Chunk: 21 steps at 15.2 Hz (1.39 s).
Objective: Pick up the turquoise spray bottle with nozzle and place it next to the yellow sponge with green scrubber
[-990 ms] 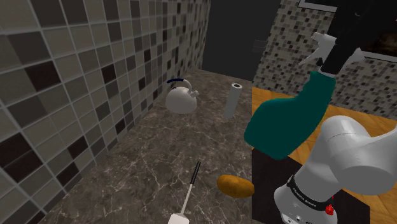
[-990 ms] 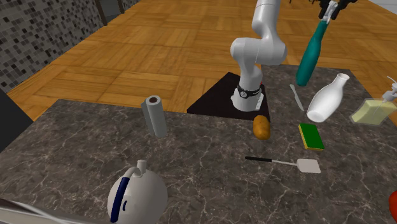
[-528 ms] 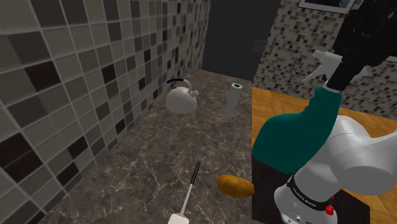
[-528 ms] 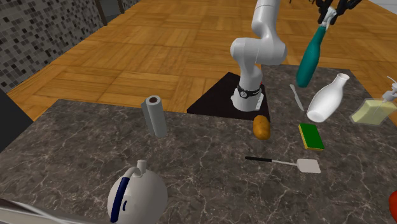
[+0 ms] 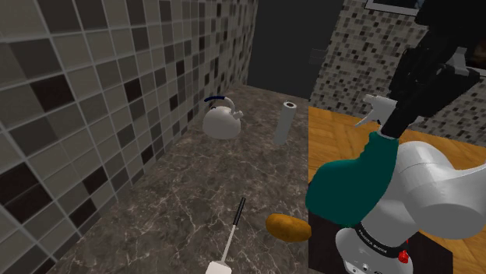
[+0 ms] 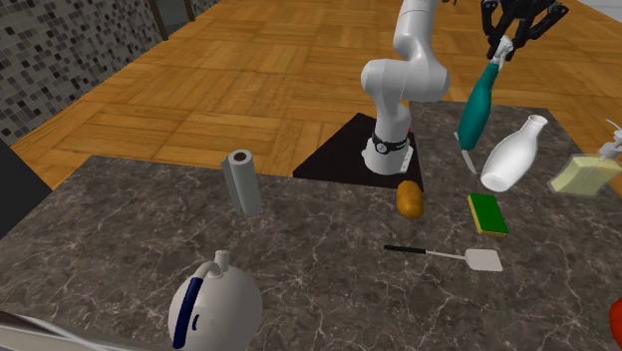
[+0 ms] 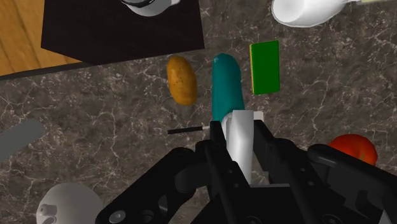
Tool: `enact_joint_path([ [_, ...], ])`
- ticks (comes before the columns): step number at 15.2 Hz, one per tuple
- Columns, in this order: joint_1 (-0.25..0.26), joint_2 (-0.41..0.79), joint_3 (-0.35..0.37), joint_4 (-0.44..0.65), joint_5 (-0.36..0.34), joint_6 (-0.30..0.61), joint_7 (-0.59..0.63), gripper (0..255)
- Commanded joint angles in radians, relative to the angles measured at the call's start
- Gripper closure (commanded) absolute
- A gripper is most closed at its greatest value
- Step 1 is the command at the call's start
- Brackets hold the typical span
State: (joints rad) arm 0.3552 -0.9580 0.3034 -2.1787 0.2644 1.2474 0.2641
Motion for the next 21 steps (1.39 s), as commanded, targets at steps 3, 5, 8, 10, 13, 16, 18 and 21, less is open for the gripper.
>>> enact_joint_path([
  [3,0.006,-0.032,0.011,-0.072,0.012,0.041,-0.002,255],
  [5,0.009,-0.047,0.015,-0.107,0.017,0.061,-0.005,255],
  [8,0.014,-0.069,0.023,-0.158,0.025,0.091,-0.008,255],
  [10,0.018,-0.082,0.028,-0.192,0.031,0.111,-0.010,255],
  [13,0.023,-0.102,0.037,-0.241,0.040,0.141,-0.013,255],
  [16,0.028,-0.120,0.046,-0.289,0.050,0.171,-0.015,255],
  [18,0.032,-0.131,0.053,-0.320,0.057,0.191,-0.017,255],
  [21,0.039,-0.147,0.064,-0.367,0.068,0.222,-0.019,255],
])
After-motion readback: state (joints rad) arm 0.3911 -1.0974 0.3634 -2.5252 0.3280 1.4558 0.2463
